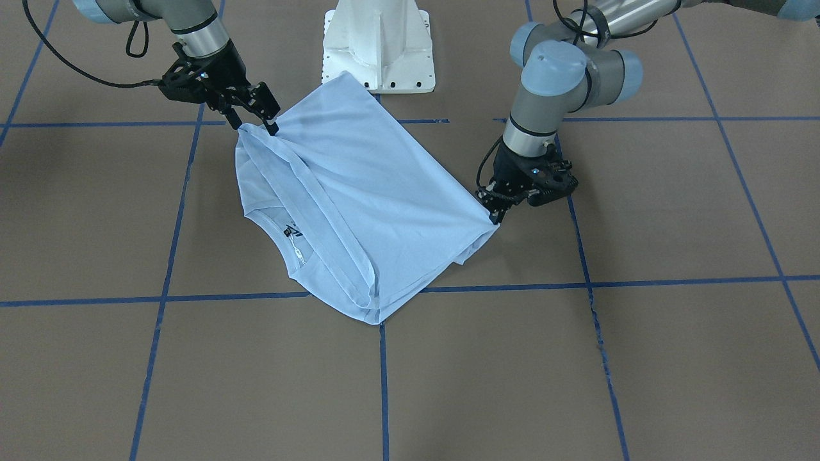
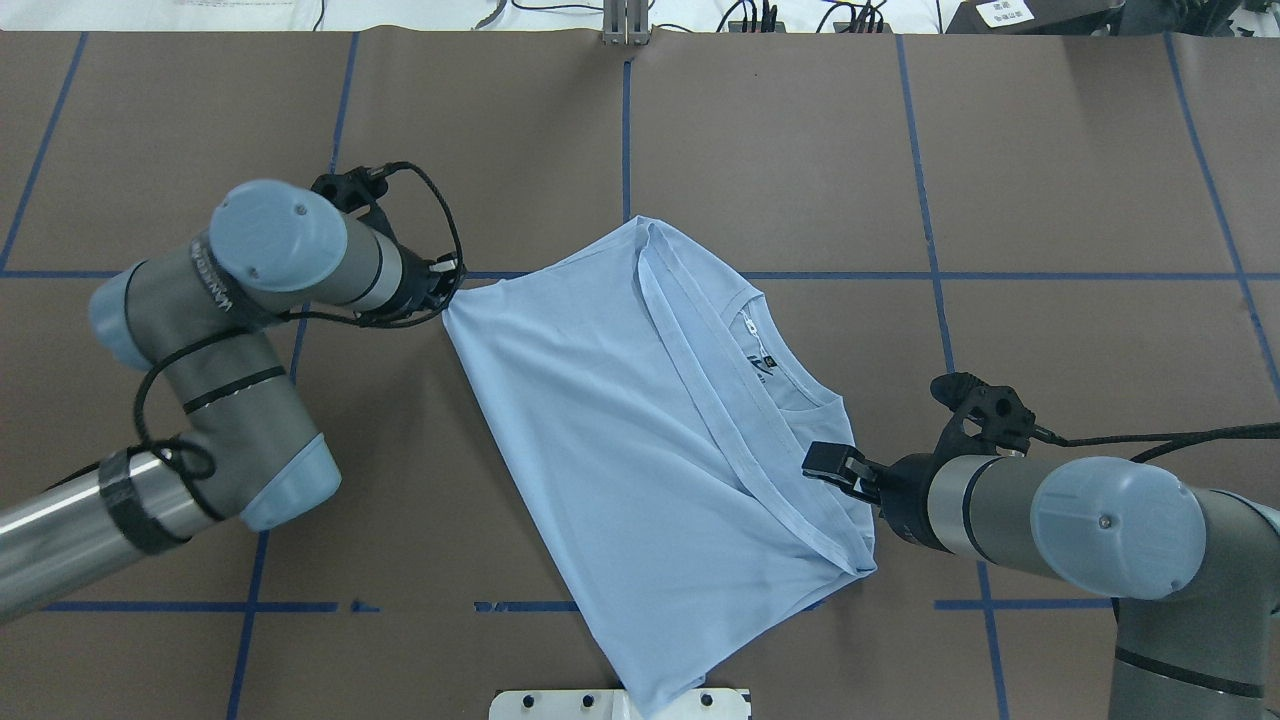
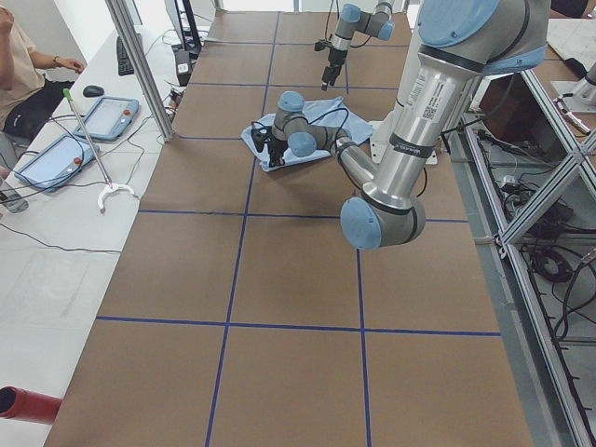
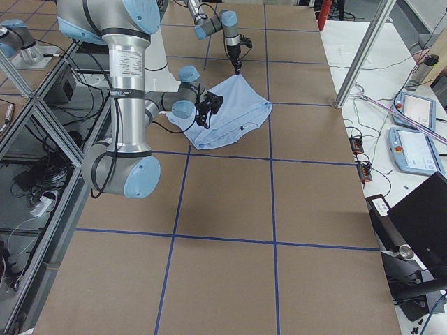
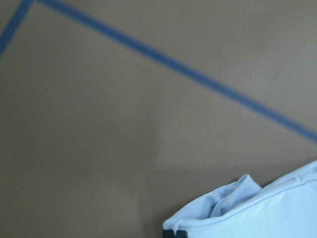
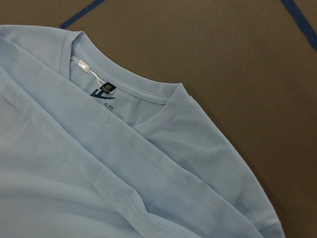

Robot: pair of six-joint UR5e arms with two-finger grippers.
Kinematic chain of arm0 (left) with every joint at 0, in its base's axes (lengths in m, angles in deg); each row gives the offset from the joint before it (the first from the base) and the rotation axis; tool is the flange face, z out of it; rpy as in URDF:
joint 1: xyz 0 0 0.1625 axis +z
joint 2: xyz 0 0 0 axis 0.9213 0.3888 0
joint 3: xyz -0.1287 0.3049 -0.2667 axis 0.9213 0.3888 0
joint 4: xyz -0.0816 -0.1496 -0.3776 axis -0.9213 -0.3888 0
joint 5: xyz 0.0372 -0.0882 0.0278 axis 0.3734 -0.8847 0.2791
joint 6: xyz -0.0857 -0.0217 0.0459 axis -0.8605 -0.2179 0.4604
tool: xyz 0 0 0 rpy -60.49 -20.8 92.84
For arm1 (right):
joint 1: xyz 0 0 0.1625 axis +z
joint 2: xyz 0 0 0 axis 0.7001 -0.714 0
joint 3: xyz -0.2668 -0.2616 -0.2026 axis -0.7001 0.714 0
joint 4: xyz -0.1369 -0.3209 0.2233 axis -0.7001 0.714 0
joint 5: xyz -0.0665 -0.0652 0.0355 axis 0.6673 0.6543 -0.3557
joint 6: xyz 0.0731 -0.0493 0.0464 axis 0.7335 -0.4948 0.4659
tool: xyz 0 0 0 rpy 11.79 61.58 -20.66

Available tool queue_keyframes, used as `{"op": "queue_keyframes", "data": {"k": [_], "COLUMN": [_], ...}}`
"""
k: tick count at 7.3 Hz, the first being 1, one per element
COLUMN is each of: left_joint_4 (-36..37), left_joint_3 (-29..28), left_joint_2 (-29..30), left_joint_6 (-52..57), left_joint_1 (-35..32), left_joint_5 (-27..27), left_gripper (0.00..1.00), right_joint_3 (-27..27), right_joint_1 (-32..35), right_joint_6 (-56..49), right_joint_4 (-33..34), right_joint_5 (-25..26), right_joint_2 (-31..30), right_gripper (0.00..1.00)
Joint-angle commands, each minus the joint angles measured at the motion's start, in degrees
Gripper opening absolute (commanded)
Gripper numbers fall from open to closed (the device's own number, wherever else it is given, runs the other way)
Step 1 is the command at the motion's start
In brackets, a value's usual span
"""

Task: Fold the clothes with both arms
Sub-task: 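Pull the shirt to center with the left gripper while the right folds inward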

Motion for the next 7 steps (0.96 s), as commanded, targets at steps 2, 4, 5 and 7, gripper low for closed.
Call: {"op": "queue_keyframes", "data": {"k": [2, 4, 5, 7], "left_joint_4": [-17.51, -23.68, -23.79, -23.26], "left_joint_3": [-28.89, -36.19, -35.59, -23.96], "left_joint_2": [14.24, 16.75, 16.84, 10.39], "left_joint_6": [4.03, 5.98, 5.82, 5.64], "left_joint_1": [-8.01, -9.35, -9.26, -9.0], "left_joint_5": [-0.23, -0.05, -0.31, -0.49], "left_gripper": [0.0, 0.0, 0.41, 0.42], "right_joint_3": [0.41, 0.93, 3.38, 10.4], "right_joint_1": [0.83, 0.57, 0.66, 0.22], "right_joint_6": [0.08, 0.08, 0.08, -0.79], "right_joint_4": [-2.81, -2.81, -2.81, -1.41], "right_joint_5": [-0.02, 0.07, 1.02, 4.29], "right_joint_2": [2.02, 3.77, 6.57, 13.6], "right_gripper": [1.0, 1.0, 1.0, 1.0]}}
